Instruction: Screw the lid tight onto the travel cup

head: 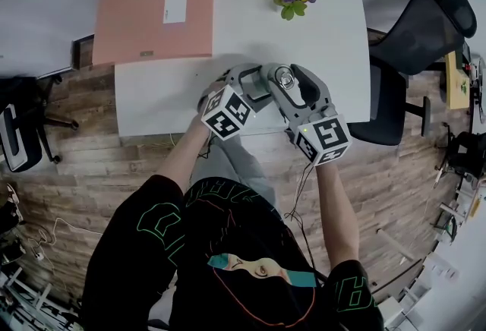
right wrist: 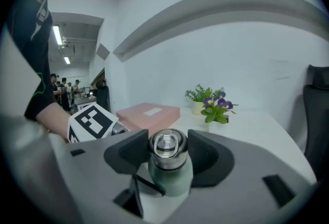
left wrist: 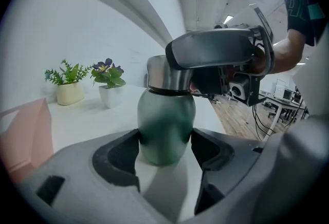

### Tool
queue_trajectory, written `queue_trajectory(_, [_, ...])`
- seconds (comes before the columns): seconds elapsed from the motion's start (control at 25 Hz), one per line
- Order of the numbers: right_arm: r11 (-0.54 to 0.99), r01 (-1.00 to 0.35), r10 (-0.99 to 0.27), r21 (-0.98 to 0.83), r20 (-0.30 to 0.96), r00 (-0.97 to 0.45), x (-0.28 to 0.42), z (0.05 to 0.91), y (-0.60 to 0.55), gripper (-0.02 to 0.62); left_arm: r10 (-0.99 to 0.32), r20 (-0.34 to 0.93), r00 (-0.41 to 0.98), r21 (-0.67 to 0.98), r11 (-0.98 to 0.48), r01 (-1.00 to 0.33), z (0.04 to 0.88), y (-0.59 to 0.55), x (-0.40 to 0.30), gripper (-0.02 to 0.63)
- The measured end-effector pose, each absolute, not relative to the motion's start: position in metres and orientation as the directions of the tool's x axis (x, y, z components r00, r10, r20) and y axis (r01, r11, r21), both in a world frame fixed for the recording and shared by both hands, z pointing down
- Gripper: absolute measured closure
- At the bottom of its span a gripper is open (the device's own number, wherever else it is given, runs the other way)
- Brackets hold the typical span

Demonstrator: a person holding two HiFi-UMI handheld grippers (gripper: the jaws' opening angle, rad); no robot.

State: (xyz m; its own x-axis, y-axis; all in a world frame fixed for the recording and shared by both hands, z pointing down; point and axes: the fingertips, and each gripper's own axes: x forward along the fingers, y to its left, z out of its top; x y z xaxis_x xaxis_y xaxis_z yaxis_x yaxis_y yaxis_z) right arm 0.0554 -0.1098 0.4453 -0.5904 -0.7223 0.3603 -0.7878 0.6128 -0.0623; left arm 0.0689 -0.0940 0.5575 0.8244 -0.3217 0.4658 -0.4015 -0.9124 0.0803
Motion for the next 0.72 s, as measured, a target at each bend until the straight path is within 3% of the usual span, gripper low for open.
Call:
queue_trajectory(0.4, [0.370, -0.926, -0.866, -0.069, 0.335, -0.371, 0.0604, 0.4466, -0.1100, 0.351, -0.337, 0.469, 0.817, 0.062, -0.910, -0.411, 0.5585, -0.0941, 0.0688, 0.278])
queue_trajectory(0.56, [0.392, -0.919, -0.854, -0.044, 0.355, -0.381, 0.0585, 0.4489, -0.1089, 0.352, -0.337, 0.471, 0.815, 0.062, -0.909, -0.411, 0.5586, -0.0940, 0.0685, 0.278])
queue_trajectory(0.72, [0.495, -0.869, -0.796, -0.020, 0.392, -0.462, 0.0536, 0.4531, -0.1035, 0.291, -0.334, 0.471, 0.817, 0.060, -0.911, -0.408, 0.5585, -0.0940, 0.0689, 0.278])
